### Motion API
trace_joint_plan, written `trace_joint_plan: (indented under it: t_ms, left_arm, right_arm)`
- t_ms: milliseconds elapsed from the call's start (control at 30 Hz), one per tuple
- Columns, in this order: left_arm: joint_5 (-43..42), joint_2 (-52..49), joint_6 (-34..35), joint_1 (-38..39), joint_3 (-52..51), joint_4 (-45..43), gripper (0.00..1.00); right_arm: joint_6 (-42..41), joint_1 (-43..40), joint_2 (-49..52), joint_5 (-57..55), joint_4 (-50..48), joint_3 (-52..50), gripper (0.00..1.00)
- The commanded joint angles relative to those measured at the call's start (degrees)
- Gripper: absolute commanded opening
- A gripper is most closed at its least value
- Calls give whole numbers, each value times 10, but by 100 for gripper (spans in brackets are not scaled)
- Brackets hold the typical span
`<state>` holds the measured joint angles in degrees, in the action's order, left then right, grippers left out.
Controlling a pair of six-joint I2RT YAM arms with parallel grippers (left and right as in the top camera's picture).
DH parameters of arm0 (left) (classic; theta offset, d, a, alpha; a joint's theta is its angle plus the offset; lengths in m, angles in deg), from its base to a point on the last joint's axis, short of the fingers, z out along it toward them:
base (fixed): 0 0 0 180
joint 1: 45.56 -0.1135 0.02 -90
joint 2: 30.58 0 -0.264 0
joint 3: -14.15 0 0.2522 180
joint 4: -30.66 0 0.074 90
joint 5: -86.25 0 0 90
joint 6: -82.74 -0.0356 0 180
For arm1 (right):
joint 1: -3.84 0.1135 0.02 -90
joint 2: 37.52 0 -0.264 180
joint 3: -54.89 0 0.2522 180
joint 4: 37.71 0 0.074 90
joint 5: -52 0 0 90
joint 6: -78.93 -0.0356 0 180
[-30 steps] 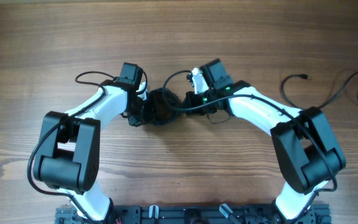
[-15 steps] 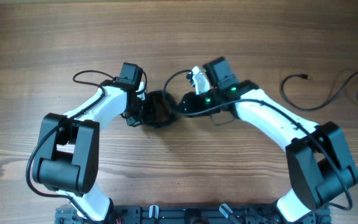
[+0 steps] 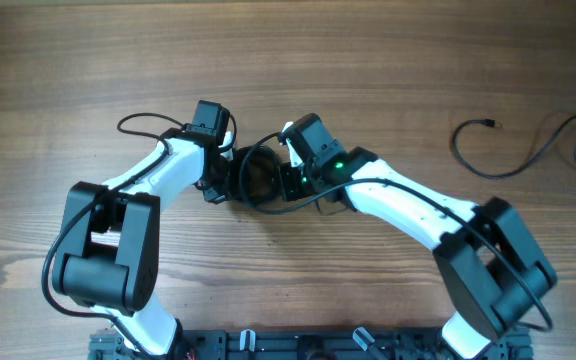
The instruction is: Untangle cables
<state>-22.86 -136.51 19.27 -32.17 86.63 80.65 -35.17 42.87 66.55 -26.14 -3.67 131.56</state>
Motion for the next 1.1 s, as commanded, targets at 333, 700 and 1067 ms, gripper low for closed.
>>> trace_joint_plan:
  t_ms: [333, 700, 1067]
  left_arm:
    - [96, -28, 9, -8, -26, -3, 5]
    - [213, -28, 42, -8, -26, 19, 4]
    - [228, -28, 59, -20, -26, 29, 4]
  right_arm:
    - [-29, -12, 50, -7, 3, 2, 4]
    - [74, -170, -53, 156, 95, 14, 4]
    - [89, -203, -53, 165, 127, 12, 9]
